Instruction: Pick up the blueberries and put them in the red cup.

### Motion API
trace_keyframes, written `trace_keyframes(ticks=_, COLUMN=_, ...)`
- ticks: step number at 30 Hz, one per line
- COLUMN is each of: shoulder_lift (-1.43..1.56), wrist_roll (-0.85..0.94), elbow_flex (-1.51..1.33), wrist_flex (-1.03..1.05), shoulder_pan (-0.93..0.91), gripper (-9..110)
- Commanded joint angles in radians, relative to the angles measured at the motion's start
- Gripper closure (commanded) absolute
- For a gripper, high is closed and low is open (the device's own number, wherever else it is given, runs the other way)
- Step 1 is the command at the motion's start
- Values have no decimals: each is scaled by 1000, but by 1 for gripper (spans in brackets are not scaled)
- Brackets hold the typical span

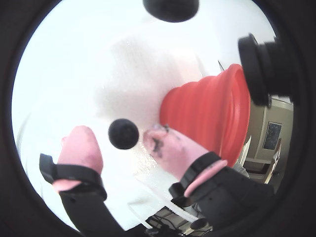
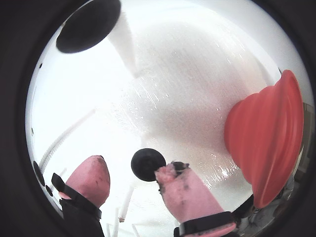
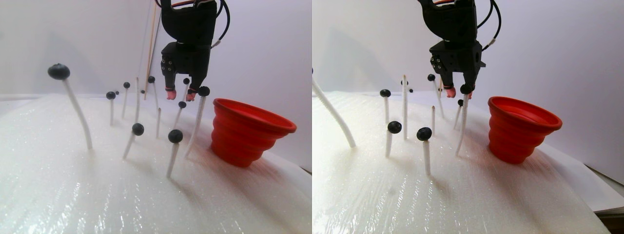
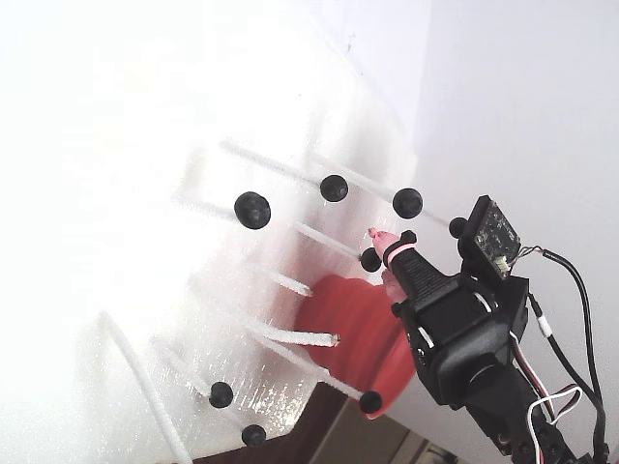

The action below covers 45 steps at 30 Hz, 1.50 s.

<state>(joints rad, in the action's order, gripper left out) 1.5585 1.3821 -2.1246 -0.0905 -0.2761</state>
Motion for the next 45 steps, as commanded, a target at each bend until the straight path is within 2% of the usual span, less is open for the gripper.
trace_keyframes(ticks=1, shoulder_lift=18, wrist_roll=14, elbow_flex=63, wrist_flex=-20, shoulder_pan=-38, gripper=83)
trace_keyframes(ticks=45, shoulder_lift=-61, wrist_roll=52, elbow_flex=94, wrist_flex=-41, shoulder_pan=-80, gripper=85)
